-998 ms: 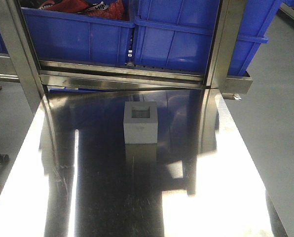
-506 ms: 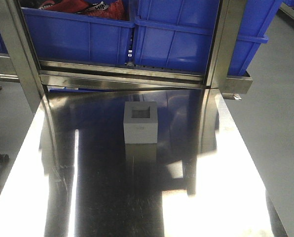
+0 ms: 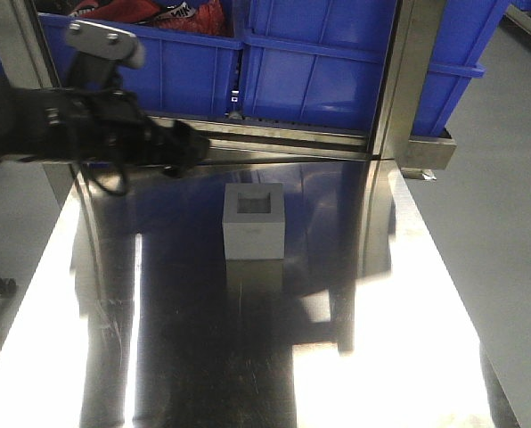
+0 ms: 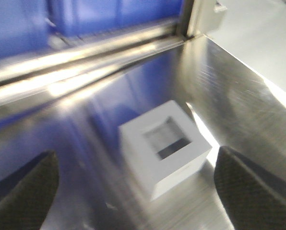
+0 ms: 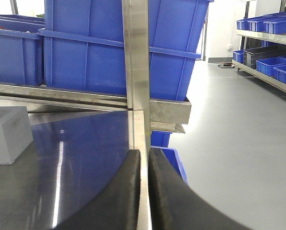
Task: Sort gray base to blue bin
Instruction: 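Reach the left gripper down over the gray square block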
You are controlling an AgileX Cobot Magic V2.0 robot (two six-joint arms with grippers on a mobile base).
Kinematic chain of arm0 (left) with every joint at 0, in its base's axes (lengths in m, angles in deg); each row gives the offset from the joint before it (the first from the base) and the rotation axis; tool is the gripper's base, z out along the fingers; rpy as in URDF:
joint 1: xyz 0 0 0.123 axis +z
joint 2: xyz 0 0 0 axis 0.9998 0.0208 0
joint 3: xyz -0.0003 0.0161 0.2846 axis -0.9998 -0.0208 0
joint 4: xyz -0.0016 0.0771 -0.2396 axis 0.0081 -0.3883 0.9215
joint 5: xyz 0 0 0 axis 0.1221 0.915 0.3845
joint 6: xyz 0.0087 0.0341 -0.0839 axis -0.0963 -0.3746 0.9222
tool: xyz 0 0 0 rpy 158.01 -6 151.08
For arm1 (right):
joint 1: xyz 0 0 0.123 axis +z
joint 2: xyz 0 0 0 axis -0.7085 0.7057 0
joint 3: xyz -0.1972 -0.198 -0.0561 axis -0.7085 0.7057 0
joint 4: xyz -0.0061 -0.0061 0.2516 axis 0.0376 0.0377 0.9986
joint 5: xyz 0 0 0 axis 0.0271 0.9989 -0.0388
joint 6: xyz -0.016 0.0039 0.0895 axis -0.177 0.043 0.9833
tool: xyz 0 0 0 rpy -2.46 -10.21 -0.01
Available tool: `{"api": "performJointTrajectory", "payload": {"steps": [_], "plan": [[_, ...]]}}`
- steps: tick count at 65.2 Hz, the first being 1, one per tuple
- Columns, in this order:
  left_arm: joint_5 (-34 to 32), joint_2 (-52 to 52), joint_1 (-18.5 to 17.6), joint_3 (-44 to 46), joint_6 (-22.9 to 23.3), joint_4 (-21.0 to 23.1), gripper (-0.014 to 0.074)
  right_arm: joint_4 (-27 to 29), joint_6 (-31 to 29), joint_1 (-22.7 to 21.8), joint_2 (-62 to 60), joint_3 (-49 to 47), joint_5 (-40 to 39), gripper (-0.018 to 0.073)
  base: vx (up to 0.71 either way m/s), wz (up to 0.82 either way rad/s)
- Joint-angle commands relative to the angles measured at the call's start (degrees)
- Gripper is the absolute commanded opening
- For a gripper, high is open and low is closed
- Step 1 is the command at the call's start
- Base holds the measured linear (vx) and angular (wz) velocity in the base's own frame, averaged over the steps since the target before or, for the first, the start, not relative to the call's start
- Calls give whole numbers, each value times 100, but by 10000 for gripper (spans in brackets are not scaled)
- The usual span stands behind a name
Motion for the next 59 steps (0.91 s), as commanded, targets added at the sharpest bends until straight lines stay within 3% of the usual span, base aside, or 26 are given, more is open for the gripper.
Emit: {"api": "performJointTrajectory", "payload": {"steps": [1, 12, 25, 59], "plan": [[90, 429, -46, 794, 433, 125, 625, -37, -38, -21, -50, -22, -455, -4, 0, 0], [875, 1489, -58, 1905, 898, 125, 625, -37, -38, -21, -50, -22, -455, -4, 0, 0], [1037, 2298, -58, 2782, 1519, 75, 625, -37, -38, -21, -50, -22, -455, -4, 0, 0], [1036, 3040, -58, 2980, 1914, -274, 625, -37, -38, -21, -50, -22, -455, -4, 0, 0]]}}
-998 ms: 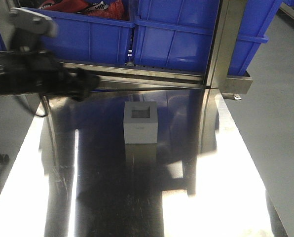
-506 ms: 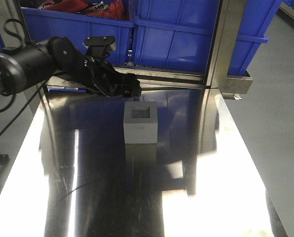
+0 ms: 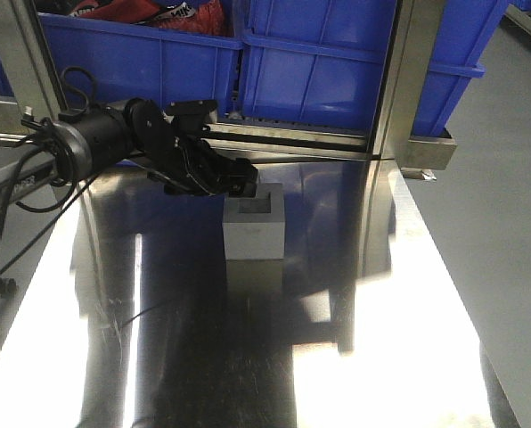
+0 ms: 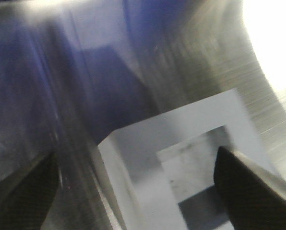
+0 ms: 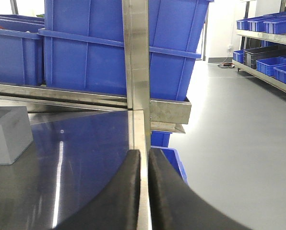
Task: Sort gray base to blue bin
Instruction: 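Reach the left gripper down over the gray square block, then close the left gripper on the gray block's rim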
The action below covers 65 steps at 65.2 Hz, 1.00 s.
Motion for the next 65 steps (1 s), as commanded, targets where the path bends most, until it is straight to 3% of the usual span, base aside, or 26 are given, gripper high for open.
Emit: {"api": "performJointTrajectory", "payload": {"steps": [1, 50, 58, 65], "plan": [[-238, -275, -30, 191, 63, 84, 625, -37, -38, -21, -50, -22, -455, -4, 0, 0], [106, -117, -30, 191, 59, -24, 601, -37, -38, -21, -50, -22, -455, -4, 0, 0], [222, -117, -30, 191, 57, -24, 554, -37, -38, -21, -50, -22, -455, -4, 0, 0], [315, -117, -30, 191, 51, -24, 455, -37, -38, -21, -50, -22, -455, -4, 0, 0]]}}
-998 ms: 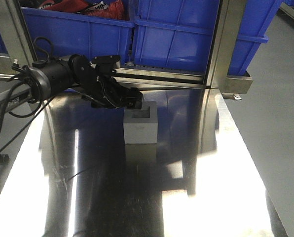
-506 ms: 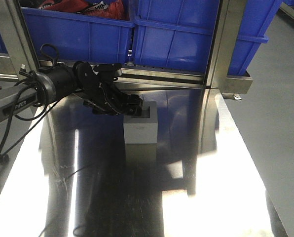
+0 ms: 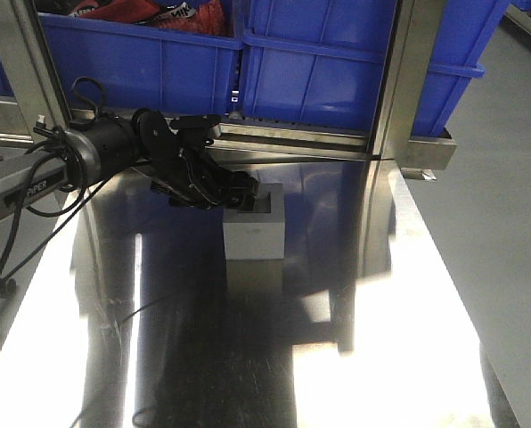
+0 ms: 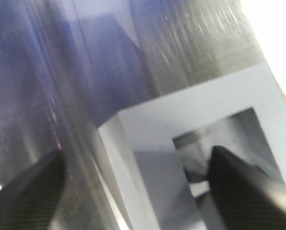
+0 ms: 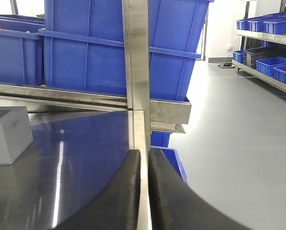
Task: Sort gray base to blue bin
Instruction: 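Close the left gripper on the gray block's rim, then lift the gray block with the left gripper toward the robot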
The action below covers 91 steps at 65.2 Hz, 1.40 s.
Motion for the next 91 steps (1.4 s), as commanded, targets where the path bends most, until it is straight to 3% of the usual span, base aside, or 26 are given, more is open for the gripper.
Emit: {"api": "performJointTrajectory", "payload": {"steps": [1, 17, 27, 36, 53, 74, 91], "plan": [[70, -322, -30, 136, 10, 1, 437, -37, -38, -21, -50, -22, -455, -4, 0, 0], [100, -322, -30, 136, 3, 1, 124, -37, -38, -21, -50, -22, -455, -4, 0, 0], [69, -322, -30, 136, -2, 1, -8, -37, -38, -21, -50, -22, -455, -4, 0, 0], [36, -377, -30, 136, -1, 1, -6, -37, -38, -21, -50, -22, -455, -4, 0, 0], [-812, -1185, -166, 136, -1, -25, -6, -37, -38, -21, -50, -22, -455, -4, 0, 0], [-839, -2600, -507, 91, 3, -1094, -5, -37, -38, -21, -50, -22, -455, -4, 0, 0], [-1450, -4095, -553, -1231, 15, -1093, -5, -37, -38, -21, -50, -22, -455, -4, 0, 0]]}}
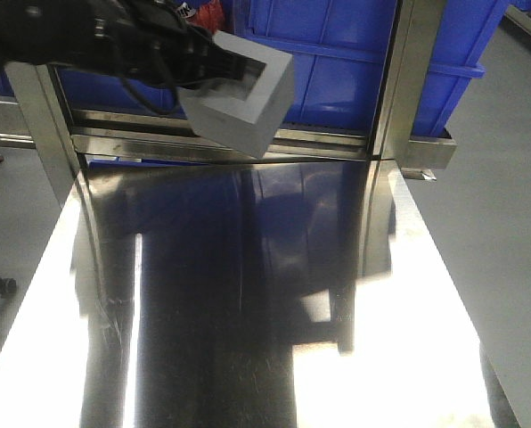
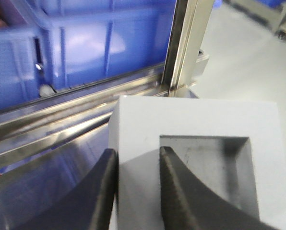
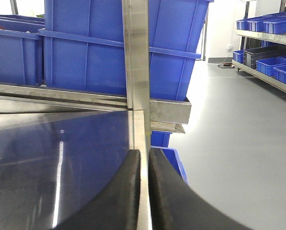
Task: Sort gray base to blue bin
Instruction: 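Lift the gray block with the left gripper toward the robot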
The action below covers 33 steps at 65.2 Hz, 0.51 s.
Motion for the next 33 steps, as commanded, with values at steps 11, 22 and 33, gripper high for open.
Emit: {"api": "performJointTrajectory", "payload": {"steps": [11, 22, 33], "plan": [[-1344, -1944, -41, -1895, 40, 52, -5, -37, -38, -21, -50, -22, -455, -4, 0, 0], [-2223, -3237, -41, -3530, 40, 52, -5, -37, -38, -21, -50, -22, -455, -4, 0, 0], [-2781, -4513, -41, -4925, 45, 219, -5, -37, -38, -21, -50, -22, -455, -4, 0, 0]]}}
